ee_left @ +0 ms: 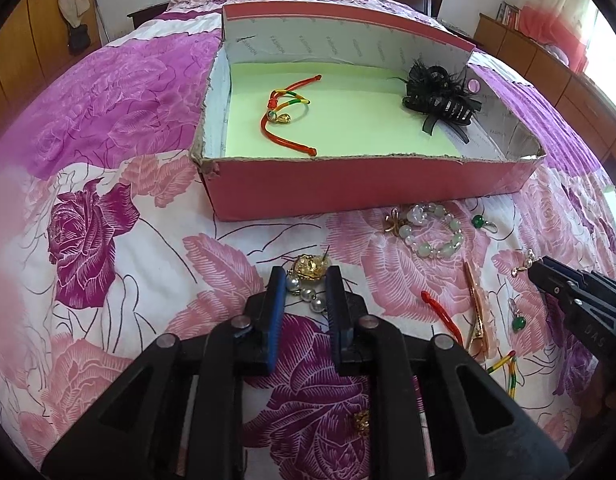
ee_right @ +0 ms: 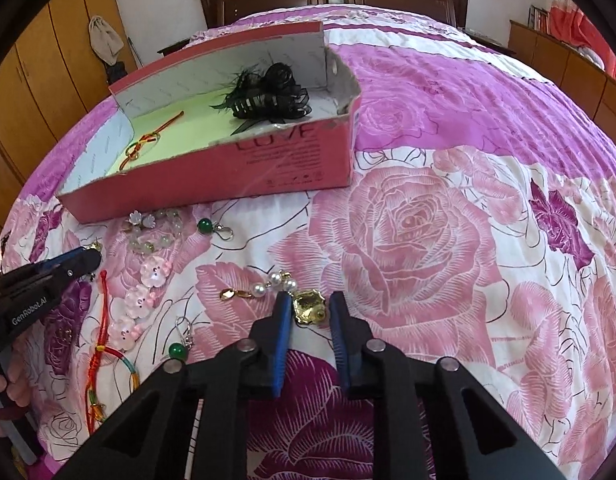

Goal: Organize jewelry
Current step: 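Grasp a gold pearl pendant with the left tool while the right tool grasps a gold brooch, then carry the gold pendant in the left tool into the box while the right tool carries the brooch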

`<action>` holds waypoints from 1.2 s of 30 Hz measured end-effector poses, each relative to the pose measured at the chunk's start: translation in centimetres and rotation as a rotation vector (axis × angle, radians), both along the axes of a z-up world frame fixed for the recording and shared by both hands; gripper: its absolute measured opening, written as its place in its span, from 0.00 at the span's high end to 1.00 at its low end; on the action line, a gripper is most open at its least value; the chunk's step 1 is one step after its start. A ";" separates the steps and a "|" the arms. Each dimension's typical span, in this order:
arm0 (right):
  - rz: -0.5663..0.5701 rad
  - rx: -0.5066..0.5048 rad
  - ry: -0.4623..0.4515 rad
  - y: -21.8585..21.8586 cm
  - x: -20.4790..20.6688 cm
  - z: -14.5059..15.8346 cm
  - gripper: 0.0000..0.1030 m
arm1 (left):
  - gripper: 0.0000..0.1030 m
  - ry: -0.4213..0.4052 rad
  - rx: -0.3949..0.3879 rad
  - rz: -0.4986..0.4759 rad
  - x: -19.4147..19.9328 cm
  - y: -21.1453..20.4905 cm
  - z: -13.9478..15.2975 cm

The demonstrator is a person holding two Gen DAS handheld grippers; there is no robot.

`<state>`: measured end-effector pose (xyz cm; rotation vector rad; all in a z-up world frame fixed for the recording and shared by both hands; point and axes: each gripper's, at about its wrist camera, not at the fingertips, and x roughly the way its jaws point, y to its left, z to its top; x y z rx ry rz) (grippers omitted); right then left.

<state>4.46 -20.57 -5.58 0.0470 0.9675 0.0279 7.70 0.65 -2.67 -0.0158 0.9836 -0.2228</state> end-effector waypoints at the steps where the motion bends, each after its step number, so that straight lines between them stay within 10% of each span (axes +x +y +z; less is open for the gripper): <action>1: 0.001 -0.009 -0.001 0.1 0.0 0.0 0.79 | 0.89 -0.001 0.001 0.000 0.0 0.0 0.0; 36: 0.009 0.109 -0.217 -0.3 -4.3 7.0 0.82 | 0.89 -0.178 -0.039 -0.035 -3.5 -0.7 7.4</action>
